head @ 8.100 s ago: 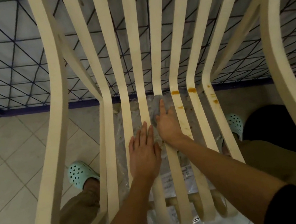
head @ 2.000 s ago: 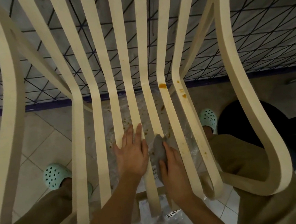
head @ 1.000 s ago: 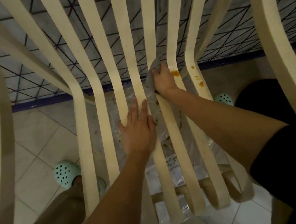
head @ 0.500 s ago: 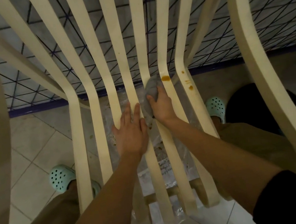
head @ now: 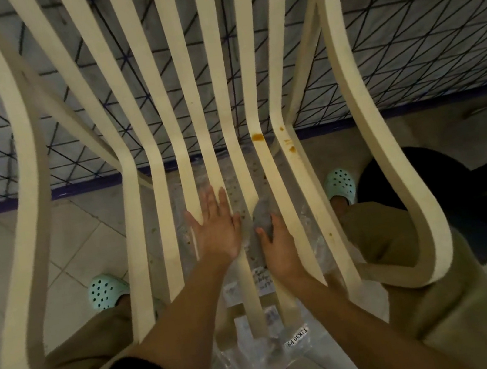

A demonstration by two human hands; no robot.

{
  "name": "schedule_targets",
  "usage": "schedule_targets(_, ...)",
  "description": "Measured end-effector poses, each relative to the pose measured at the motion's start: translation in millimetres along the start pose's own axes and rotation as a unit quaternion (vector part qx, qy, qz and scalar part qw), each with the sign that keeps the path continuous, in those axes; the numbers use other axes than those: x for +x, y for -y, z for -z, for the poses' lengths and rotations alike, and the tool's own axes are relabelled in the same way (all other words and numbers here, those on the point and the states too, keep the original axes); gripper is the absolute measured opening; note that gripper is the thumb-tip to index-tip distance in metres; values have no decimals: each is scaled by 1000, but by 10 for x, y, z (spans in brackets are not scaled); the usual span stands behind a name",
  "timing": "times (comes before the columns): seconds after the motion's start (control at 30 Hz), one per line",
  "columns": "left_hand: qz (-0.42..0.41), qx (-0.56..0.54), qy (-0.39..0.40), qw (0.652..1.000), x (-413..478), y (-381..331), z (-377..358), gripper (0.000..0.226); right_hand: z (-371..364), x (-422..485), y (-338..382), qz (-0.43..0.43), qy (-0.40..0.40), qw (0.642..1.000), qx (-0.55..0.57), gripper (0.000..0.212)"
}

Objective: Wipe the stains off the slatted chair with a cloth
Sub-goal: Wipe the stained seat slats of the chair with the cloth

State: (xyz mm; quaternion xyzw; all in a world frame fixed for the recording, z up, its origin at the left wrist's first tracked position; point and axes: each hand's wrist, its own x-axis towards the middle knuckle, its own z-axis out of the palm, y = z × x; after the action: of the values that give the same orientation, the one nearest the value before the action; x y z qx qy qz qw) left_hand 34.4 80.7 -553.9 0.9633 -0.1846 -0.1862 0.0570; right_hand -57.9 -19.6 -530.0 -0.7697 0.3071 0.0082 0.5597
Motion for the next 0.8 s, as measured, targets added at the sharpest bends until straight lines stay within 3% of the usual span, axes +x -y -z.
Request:
schedule_targets(0.17,-6,-42,-2,999,-403,-89,-27,63,56,-540,-197,-17,23,999,24,34)
schedule_targets(0.37,-16,-114,11,993,-900,-44,-60,68,-2,-1070,-322,-58,65,996,-3,45)
schedule_targets(0.53,-36,-137,12,990,-1180,31,-147,63,200,-1182,-291,-39,85,993,-69,22)
schedule_targets(0.63,-31,-133,9,991,-1217,16,-140,64,405,-1231,-212,-6,102,989,-111,25)
schedule_targets(0.8,-10,-148,9,989,-1212,-5,-106,67,834,-1170,16,24,40,993,-113,39)
